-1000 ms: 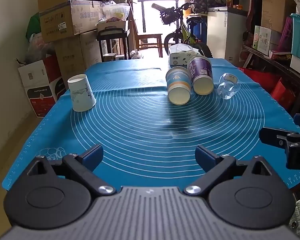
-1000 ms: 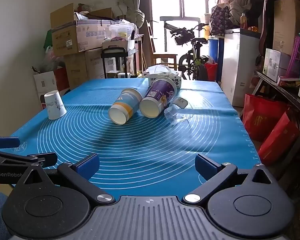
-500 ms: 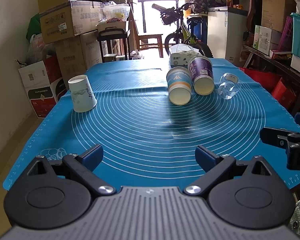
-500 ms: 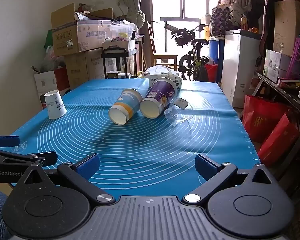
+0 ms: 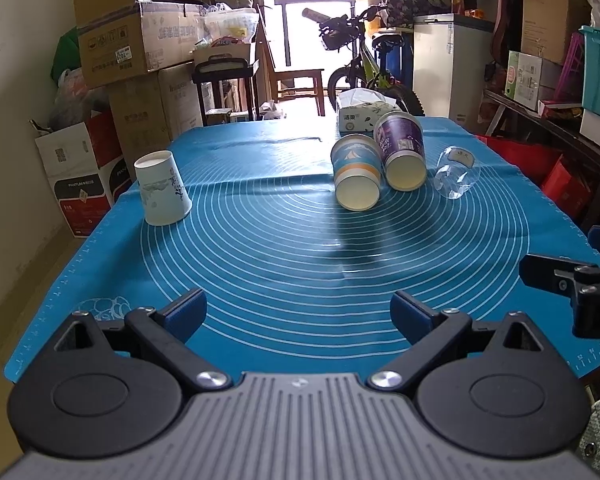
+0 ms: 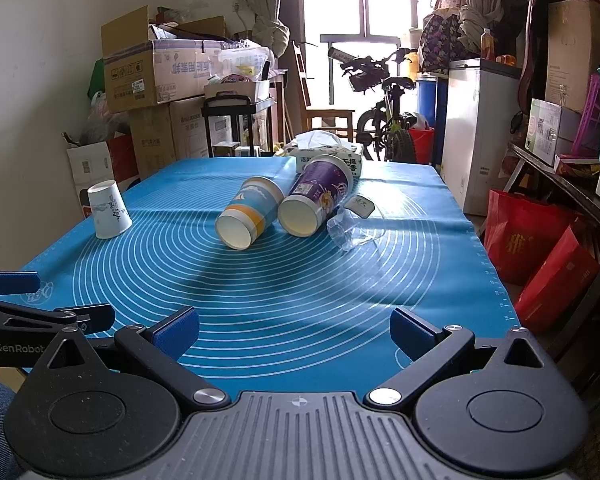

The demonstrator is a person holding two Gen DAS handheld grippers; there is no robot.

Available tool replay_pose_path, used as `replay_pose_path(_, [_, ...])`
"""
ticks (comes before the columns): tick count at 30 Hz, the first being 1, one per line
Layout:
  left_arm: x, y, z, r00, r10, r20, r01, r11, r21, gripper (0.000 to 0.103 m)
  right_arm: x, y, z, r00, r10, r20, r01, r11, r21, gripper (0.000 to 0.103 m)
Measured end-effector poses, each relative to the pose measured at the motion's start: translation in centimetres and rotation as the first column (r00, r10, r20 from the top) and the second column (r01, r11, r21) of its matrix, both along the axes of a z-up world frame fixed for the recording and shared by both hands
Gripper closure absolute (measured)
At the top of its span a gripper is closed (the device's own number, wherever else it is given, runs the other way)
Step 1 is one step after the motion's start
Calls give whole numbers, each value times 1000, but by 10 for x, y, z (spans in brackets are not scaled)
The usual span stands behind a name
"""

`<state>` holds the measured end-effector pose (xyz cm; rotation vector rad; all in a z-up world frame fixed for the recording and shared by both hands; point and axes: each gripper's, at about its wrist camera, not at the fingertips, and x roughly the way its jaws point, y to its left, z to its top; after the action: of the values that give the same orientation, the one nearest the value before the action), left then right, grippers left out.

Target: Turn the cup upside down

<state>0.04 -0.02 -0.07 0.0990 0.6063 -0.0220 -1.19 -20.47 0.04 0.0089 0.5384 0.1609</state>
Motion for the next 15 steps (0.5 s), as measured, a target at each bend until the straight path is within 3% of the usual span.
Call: replay_pose_path(15, [1, 1, 0, 1000, 3, 3, -3, 1000, 0, 6, 1, 0, -1, 1000, 0, -1, 0, 1000, 1, 0])
